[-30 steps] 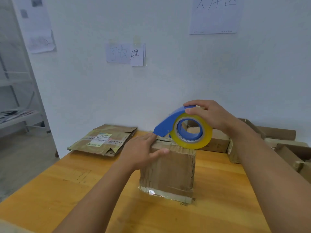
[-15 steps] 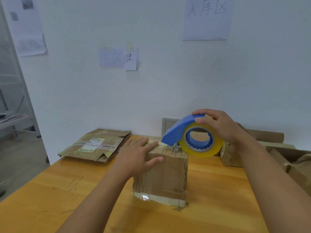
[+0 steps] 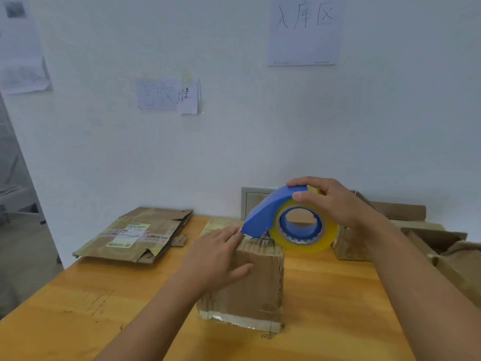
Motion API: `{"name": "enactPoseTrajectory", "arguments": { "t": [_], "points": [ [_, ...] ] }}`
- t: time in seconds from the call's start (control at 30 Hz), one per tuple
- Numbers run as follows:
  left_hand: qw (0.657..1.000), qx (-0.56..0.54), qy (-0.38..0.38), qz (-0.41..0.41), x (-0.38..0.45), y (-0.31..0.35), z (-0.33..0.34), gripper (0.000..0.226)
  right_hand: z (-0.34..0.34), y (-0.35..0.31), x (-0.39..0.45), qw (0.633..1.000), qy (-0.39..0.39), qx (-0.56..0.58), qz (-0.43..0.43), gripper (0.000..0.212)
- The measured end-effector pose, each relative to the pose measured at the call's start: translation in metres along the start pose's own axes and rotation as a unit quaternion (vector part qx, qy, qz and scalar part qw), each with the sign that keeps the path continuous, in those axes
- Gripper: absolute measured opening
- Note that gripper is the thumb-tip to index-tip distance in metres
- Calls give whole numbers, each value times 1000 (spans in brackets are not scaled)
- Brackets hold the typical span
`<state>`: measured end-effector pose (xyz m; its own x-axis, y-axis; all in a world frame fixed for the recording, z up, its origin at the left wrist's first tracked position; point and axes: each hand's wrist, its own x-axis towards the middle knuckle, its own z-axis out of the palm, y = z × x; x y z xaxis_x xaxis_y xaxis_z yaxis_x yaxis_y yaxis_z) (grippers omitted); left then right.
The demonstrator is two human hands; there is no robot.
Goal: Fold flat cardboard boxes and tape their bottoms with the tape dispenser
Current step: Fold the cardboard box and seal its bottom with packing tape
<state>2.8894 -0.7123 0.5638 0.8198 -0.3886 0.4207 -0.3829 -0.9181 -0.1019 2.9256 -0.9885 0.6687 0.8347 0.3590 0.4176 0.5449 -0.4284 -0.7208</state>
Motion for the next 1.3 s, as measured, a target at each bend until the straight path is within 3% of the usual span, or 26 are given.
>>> {"name": "enactPoseTrajectory", "arguments": {
  "t": [0.13, 0.47, 0.57, 0.83, 1.0, 1.17, 1.3],
  "points": [
    [1000, 10, 8, -21, 5, 8, 1, 99, -4, -2, -3, 1000, -24, -10, -4, 20],
    [999, -6, 41, -3, 7, 10, 6, 79, -7, 12, -22, 999, 34, 19, 14, 20],
    [998, 3, 56, 6, 10, 17, 2, 78, -14, 16, -32, 999, 36, 15, 17, 29],
    [1000, -7, 15, -9, 8, 17, 1, 76, -10, 30, -47, 997, 59, 41, 12, 27],
    [1000, -18, -19, -2, 13, 22, 6, 94, 2, 37, -53, 993, 88, 78, 6, 32],
    [999, -20, 33, 22, 17, 38, 9, 91, 7, 35, -58, 992, 96, 83, -1, 34],
    [996, -24, 83, -12, 21, 54, 14, 87, 7, 36, -55, 993, 99, 63, 0, 38]
  ]
}}
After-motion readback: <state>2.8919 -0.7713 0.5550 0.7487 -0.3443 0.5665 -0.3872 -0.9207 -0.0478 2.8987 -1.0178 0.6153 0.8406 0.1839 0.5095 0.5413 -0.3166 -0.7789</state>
